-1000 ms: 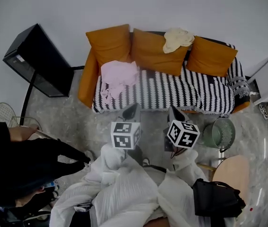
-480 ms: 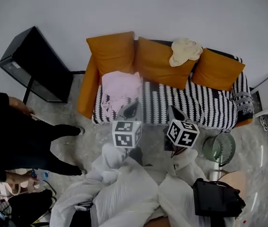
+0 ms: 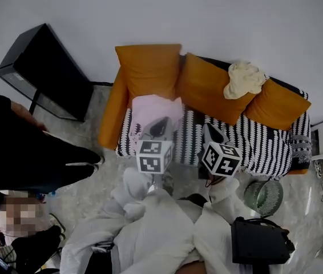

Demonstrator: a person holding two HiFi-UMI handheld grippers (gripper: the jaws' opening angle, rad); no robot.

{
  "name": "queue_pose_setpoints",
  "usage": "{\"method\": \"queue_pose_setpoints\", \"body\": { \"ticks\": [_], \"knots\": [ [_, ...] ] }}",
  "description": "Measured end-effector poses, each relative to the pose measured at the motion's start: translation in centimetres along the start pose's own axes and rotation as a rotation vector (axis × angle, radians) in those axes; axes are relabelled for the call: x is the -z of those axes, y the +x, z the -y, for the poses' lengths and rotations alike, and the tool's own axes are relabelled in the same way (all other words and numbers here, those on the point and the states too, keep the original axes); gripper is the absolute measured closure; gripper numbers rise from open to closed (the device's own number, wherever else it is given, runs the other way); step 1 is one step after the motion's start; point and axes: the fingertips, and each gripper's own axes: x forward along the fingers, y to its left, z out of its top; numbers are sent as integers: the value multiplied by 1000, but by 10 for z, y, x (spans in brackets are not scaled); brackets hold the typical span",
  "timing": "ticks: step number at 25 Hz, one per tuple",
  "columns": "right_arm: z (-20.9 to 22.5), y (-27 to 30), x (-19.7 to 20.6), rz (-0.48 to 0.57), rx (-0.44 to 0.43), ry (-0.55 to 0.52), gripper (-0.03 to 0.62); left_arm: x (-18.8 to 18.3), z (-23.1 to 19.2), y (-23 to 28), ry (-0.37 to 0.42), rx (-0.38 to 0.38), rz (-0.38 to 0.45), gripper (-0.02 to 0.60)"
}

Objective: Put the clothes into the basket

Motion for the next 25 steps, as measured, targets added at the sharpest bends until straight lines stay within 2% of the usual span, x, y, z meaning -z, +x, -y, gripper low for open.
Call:
{"method": "queue_pose_setpoints", "body": {
  "ticks": [10,17,25],
  "knots": [
    [-9,67,20,-118,-47,-11,569,20,-58,27,-86,-104,-68,581],
    [-17,101,37,-184,-93,-39,569,40,-94,32,-113,-185,-90,581],
    [-33,159,83,-283,-178,-80,569,88,-144,39,-121,-275,-186,581]
  ]
}}
